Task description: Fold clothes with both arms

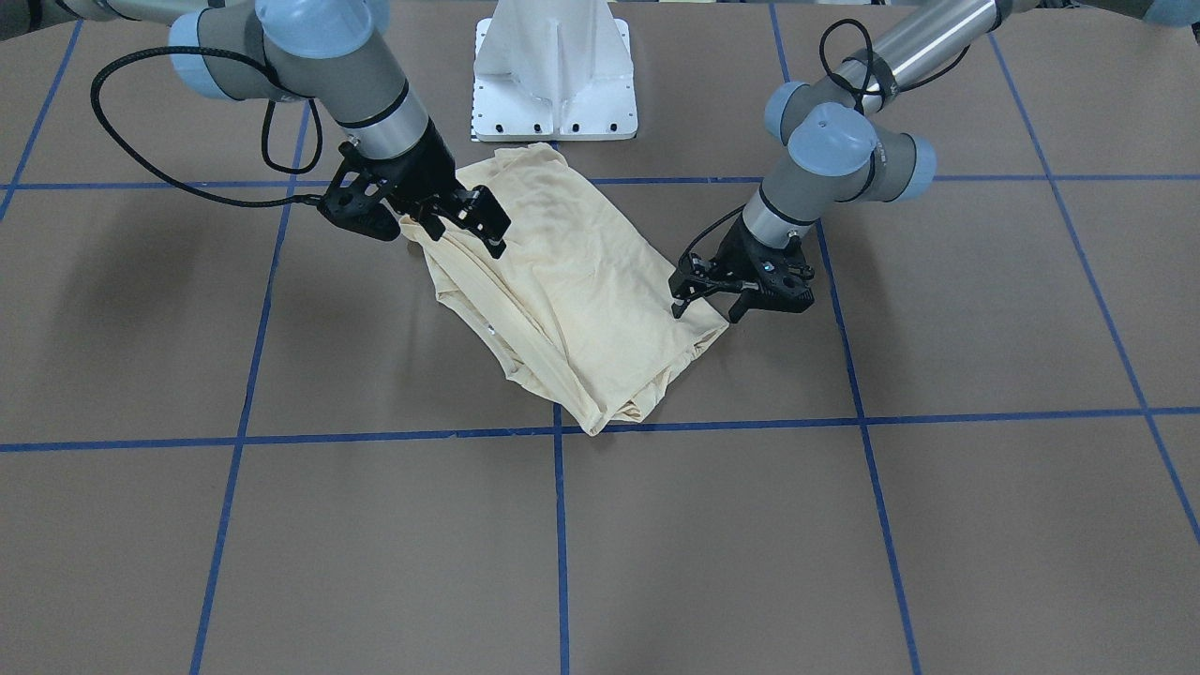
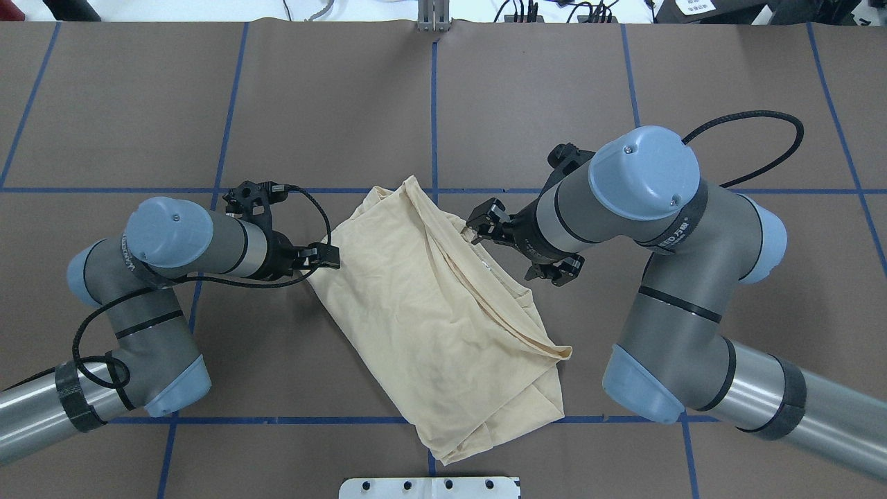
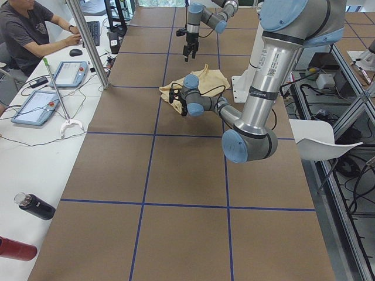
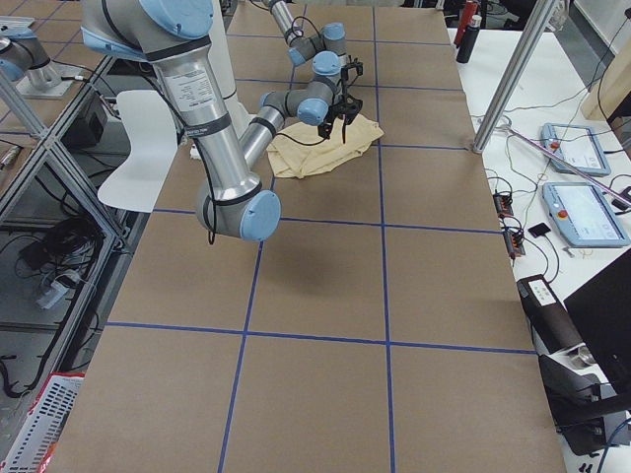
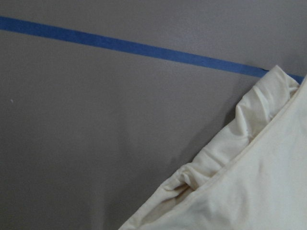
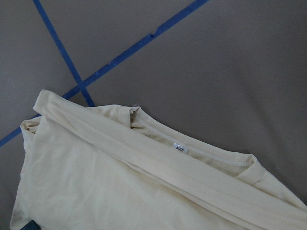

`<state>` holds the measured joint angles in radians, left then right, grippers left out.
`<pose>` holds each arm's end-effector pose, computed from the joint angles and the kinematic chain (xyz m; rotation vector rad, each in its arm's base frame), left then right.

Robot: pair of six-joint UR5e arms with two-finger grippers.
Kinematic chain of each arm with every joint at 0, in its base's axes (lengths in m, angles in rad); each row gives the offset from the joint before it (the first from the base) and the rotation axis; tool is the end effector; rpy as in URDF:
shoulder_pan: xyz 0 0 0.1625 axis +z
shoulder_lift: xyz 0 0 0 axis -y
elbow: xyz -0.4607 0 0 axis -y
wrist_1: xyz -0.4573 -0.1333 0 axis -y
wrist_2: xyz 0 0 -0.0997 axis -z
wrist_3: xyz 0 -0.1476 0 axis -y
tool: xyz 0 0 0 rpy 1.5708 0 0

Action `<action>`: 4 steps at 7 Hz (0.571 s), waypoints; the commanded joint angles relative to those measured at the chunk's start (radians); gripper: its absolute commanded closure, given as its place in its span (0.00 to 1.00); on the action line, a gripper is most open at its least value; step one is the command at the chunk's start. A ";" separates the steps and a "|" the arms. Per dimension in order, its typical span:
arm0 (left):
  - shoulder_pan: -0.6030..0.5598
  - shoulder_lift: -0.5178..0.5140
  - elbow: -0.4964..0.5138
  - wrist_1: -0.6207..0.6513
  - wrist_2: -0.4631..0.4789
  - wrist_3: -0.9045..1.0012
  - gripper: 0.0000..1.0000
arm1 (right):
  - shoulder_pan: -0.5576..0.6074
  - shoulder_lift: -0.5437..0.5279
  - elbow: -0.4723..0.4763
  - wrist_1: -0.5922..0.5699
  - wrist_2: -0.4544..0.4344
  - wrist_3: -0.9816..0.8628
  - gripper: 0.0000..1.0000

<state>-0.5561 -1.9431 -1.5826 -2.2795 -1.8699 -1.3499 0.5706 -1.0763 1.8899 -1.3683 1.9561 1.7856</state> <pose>0.6003 -0.4789 0.3966 0.1621 1.1048 -0.1363 -0.5484 -0.4444 0.2230 -0.1702 -1.0607 0.5141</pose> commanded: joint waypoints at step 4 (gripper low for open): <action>0.002 -0.007 -0.005 0.002 -0.003 0.000 0.26 | 0.003 -0.001 0.001 0.000 0.001 0.000 0.00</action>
<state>-0.5531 -1.9492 -1.5820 -2.2786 -1.8725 -1.3499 0.5729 -1.0768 1.8898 -1.3683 1.9568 1.7855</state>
